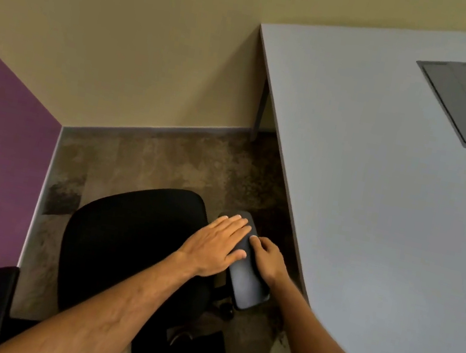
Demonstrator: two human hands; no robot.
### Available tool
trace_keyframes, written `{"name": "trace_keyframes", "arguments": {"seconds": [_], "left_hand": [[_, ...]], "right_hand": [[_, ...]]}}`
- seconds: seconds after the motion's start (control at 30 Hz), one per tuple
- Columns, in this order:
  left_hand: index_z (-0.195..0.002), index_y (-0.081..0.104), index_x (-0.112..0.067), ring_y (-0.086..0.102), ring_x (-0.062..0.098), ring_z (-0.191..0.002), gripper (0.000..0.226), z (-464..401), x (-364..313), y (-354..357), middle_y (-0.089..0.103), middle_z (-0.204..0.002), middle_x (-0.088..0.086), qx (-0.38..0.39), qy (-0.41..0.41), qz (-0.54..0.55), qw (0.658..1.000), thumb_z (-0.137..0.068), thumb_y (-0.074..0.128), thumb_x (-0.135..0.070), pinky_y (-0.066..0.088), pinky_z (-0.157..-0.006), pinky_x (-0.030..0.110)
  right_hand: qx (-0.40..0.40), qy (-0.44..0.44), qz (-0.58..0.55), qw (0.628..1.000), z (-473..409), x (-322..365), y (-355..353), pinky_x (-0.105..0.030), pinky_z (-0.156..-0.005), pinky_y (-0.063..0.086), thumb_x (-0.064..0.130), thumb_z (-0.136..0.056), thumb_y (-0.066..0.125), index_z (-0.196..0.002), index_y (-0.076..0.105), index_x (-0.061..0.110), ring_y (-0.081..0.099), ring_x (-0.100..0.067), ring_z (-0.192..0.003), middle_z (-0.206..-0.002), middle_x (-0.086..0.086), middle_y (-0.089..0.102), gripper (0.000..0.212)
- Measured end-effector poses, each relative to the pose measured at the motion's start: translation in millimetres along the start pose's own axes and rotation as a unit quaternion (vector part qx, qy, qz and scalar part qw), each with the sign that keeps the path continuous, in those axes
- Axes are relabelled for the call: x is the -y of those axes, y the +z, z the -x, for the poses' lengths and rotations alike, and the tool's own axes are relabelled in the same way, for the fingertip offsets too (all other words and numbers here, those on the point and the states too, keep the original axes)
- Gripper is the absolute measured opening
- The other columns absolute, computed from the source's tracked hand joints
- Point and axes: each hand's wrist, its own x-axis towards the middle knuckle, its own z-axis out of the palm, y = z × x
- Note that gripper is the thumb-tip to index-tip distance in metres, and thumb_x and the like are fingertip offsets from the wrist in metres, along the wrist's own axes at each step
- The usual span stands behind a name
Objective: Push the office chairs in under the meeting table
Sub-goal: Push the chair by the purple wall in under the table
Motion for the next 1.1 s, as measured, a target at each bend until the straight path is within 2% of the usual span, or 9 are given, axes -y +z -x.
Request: {"name": "trace_keyframes", "arguments": {"seconds": [0.1,0.23,0.37,0.53,0.73,0.8,0.9,1.0,1.1], "left_hand": [[-0.158,0.017,-0.014,0.001,0.017,-0.154,0.07,-10,6,24,0.011,-0.167,0.005,0.006,0.015,-0.017,1.0,-0.102,0.033,-0.052,0.002,-0.123,0.035],[-0.159,0.012,-0.013,-0.007,0.016,-0.154,0.071,-17,6,27,0.005,-0.168,0.005,0.002,0.018,-0.006,1.0,-0.102,0.033,-0.051,0.005,-0.125,0.038],[-0.158,0.014,-0.011,-0.004,0.016,-0.154,0.068,-27,12,49,0.008,-0.168,0.007,0.021,0.027,0.025,0.999,-0.103,0.036,-0.044,0.006,-0.125,0.038],[-0.158,0.015,-0.009,-0.003,0.017,-0.154,0.068,-15,15,67,0.009,-0.168,0.008,0.025,0.04,0.01,0.999,-0.102,0.036,-0.042,0.009,-0.125,0.04],[-0.159,0.009,-0.012,-0.01,0.015,-0.153,0.069,-11,26,130,0.001,-0.168,0.005,0.051,0.039,-0.003,0.998,-0.103,0.031,-0.045,0.006,-0.125,0.039],[-0.159,0.008,-0.013,-0.01,0.015,-0.153,0.069,-11,27,134,0.001,-0.168,0.005,0.056,0.036,0.002,0.998,-0.103,0.03,-0.046,0.005,-0.124,0.038],[-0.159,0.008,-0.014,-0.01,0.015,-0.153,0.07,-4,25,118,0.002,-0.168,0.005,0.076,0.047,-0.021,0.996,-0.103,0.029,-0.049,0.007,-0.124,0.039],[-0.16,0.009,-0.017,-0.007,0.012,-0.153,0.07,19,9,69,0.004,-0.168,0.002,0.097,0.046,0.005,0.994,-0.102,0.03,-0.051,0.007,-0.124,0.039],[-0.159,0.015,-0.018,0.005,0.014,-0.153,0.071,55,-6,8,0.012,-0.167,0.001,0.09,0.031,0.029,0.995,-0.101,0.036,-0.052,0.012,-0.124,0.039]], "right_hand": [[0.067,0.007,-0.093,0.993,-11,-1,1,-0.037,-0.102,0.051,0.045,-0.105,0.043,-0.124,0.07,0.025,0.068,-0.012,-0.111,-0.119,0.001,0.073,0.039],[0.068,-0.008,-0.118,0.991,-9,6,1,-0.018,-0.083,0.053,0.039,-0.108,0.038,-0.113,0.071,0.03,0.07,-0.004,-0.102,-0.11,0.007,0.075,0.035],[0.075,-0.018,-0.091,0.993,-30,-17,4,-0.024,-0.088,0.055,0.039,-0.108,0.035,-0.107,0.072,0.031,0.07,-0.011,-0.103,-0.108,0.003,0.075,0.038],[0.078,-0.021,-0.083,0.993,-32,-37,19,-0.034,-0.096,0.055,0.038,-0.109,0.033,-0.107,0.072,0.027,0.071,-0.016,-0.103,-0.108,-0.004,0.075,0.04],[0.06,-0.012,-0.074,0.995,-57,-86,39,-0.039,-0.1,0.053,0.036,-0.109,0.033,-0.11,0.072,0.03,0.07,-0.014,-0.105,-0.112,0.0,0.075,0.039],[0.058,-0.007,-0.069,0.996,-56,-91,39,-0.042,-0.099,0.053,0.043,-0.107,0.035,-0.111,0.072,0.028,0.07,-0.015,-0.104,-0.111,-0.001,0.075,0.04],[0.007,-0.011,-0.046,0.999,-34,-79,34,-0.037,-0.099,0.051,0.073,-0.091,0.036,-0.124,0.066,0.026,0.065,-0.015,-0.112,-0.121,0.002,0.07,0.064],[-0.041,-0.02,-0.008,0.999,17,-44,23,-0.035,-0.109,0.041,0.061,-0.097,0.044,-0.147,0.046,0.026,0.051,-0.015,-0.13,-0.141,0.004,0.055,0.061],[0.007,-0.08,-0.012,0.997,83,1,13,-0.032,-0.113,0.039,0.048,-0.099,0.053,-0.147,0.045,0.027,0.049,-0.004,-0.127,-0.136,0.014,0.053,0.053]]}}
